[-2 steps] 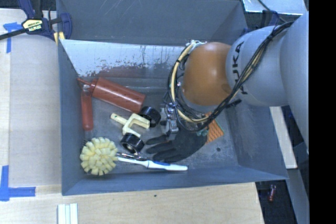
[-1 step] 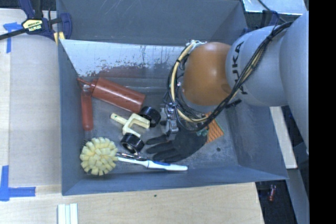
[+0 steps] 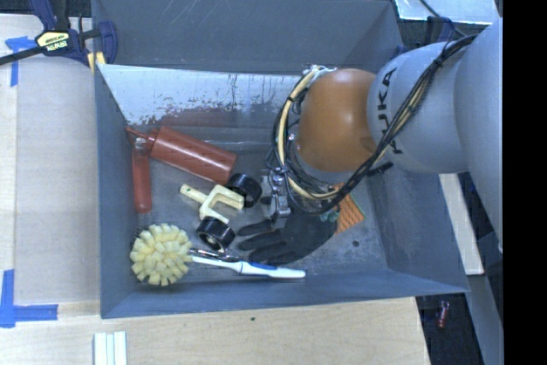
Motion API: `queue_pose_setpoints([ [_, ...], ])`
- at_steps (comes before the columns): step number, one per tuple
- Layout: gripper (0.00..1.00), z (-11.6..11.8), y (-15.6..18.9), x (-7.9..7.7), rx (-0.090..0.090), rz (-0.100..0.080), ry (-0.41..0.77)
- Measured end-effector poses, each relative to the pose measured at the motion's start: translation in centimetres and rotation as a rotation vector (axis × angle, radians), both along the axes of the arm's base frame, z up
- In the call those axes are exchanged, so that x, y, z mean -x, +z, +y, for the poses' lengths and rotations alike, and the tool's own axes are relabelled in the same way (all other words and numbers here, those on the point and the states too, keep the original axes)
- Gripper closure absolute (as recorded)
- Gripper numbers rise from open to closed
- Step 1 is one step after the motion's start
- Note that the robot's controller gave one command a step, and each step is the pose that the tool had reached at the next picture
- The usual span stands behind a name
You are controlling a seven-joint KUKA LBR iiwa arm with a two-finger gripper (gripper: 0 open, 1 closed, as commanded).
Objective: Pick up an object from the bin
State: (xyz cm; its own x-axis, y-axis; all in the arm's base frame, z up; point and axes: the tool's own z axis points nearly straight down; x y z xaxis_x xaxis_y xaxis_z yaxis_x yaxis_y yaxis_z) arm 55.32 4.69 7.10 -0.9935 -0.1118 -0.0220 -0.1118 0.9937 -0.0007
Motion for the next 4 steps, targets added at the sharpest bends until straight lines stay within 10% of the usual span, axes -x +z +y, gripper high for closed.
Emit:
queue_pose_setpoints([
  [1,1.0,0.0,0.0,0.0,0.0,0.0,0.0],
  [3,1.0,0.2,14.5,1.5,0.002,0.009,0.054],
  [4,1.0,1.1,22.8,0.7,0.006,0.004,0.292],
])
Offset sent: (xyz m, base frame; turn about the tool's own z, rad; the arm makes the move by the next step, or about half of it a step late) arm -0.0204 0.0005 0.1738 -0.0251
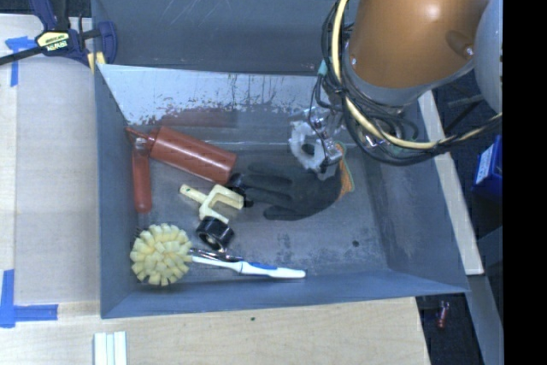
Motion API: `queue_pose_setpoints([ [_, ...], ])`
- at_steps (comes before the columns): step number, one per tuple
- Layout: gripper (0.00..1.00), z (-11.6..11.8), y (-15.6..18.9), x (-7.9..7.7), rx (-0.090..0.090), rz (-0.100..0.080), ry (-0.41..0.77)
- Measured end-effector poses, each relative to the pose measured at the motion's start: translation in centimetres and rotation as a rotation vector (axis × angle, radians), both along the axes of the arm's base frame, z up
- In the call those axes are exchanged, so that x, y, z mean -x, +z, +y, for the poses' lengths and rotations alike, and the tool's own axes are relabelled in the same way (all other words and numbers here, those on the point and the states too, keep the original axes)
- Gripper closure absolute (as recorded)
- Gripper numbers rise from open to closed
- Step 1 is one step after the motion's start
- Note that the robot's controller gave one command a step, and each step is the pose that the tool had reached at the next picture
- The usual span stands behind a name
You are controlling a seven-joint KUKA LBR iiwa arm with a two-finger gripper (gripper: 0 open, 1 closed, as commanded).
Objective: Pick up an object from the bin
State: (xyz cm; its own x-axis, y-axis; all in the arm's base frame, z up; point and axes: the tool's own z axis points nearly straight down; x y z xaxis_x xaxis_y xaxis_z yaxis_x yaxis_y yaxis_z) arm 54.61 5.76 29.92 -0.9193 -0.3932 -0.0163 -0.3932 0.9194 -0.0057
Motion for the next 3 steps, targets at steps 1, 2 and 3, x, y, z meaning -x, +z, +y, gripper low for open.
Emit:
queue_pose_setpoints([
  [1,1.0,-0.2,-5.4,0.3,-0.001,-0.007,-0.006],
  [2,1.0,-0.5,-11.9,4.2,-0.002,-0.012,-0.02],
  [3,1.0,-2.3,-15.1,2.3,-0.005,-0.018,-0.102],
])
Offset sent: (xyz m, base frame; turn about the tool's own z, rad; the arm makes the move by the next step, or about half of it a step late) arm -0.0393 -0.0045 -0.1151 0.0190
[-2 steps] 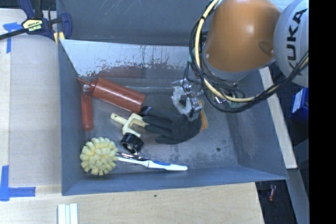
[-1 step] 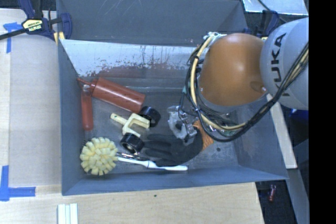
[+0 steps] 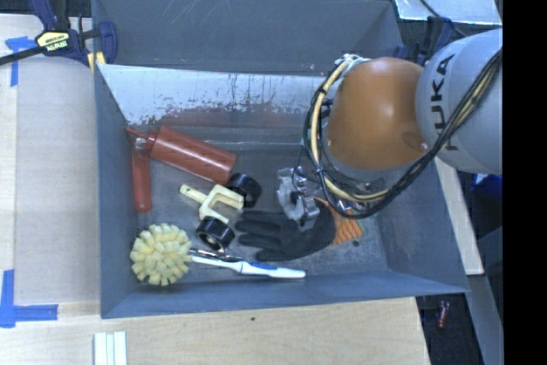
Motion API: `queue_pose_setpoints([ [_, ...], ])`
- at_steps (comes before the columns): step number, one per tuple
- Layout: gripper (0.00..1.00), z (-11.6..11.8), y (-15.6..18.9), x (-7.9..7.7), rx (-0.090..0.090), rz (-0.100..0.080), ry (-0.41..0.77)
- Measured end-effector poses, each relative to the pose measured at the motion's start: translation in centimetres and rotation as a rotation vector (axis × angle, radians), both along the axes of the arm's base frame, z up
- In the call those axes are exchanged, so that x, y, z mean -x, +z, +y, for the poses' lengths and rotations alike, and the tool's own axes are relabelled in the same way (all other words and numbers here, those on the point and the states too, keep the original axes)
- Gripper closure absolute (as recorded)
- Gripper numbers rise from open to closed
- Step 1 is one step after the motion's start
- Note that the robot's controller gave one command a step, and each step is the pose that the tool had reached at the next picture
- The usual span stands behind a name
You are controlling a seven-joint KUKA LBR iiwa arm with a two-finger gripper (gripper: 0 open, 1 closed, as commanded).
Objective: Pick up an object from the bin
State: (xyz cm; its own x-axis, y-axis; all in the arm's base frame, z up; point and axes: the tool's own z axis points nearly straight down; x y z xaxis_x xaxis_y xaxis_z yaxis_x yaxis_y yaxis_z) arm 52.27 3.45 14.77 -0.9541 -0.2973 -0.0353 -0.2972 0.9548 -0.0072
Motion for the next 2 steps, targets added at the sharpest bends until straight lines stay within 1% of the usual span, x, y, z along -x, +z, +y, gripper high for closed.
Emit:
queue_pose_setpoints([
  [1,1.0,0.1,-3.6,2.0,0.005,-0.006,0.149],
  [2,0.0,-5.1,-6.8,2.0,0.006,-0.003,0.128],
])
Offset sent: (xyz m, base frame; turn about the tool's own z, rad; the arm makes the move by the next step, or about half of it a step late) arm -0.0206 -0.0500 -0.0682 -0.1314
